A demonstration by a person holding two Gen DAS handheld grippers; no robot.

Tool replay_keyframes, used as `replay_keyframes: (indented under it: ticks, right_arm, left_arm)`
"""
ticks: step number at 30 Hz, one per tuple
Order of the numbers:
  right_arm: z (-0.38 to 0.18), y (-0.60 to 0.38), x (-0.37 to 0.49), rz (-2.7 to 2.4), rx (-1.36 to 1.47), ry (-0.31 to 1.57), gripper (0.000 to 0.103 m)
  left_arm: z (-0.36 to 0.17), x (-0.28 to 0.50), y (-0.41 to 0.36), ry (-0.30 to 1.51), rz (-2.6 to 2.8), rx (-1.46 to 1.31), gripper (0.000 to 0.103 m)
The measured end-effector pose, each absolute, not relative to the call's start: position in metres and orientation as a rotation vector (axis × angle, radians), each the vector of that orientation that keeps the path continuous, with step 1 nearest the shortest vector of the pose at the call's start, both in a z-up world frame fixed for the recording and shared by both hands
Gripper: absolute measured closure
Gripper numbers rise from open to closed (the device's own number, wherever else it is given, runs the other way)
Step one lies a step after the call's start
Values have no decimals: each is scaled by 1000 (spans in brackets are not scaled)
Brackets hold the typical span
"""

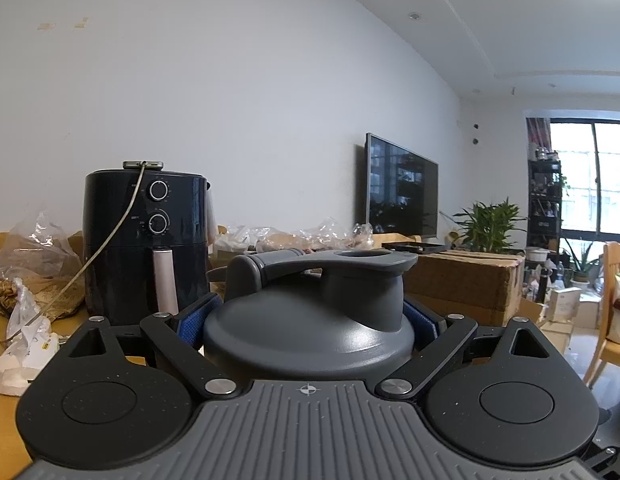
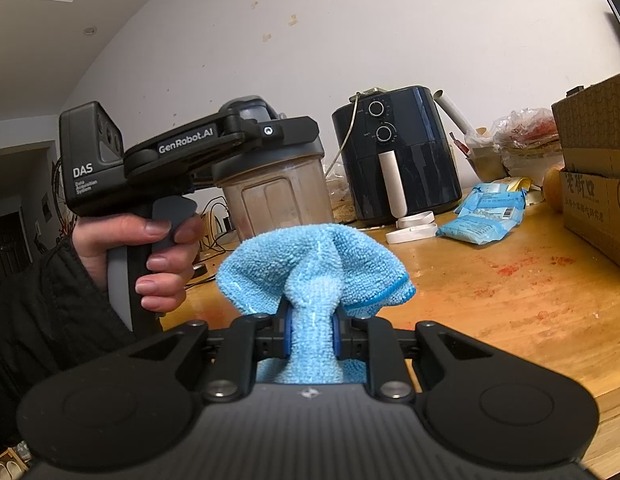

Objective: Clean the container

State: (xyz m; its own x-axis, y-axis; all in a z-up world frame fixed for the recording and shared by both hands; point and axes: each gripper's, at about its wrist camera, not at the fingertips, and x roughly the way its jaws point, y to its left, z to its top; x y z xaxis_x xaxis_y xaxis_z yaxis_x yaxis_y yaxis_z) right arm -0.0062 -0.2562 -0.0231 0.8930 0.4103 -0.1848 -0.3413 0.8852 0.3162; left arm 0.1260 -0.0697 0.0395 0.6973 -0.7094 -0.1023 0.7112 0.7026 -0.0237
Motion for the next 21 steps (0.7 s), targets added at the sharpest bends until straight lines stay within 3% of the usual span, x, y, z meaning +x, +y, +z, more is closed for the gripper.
replay_keyframes:
  ticks: [21]
  right_arm:
    - [-8, -240, 11, 411, 203, 214, 87]
  left_arm:
    - [38, 131, -69, 122, -836, 22, 8]
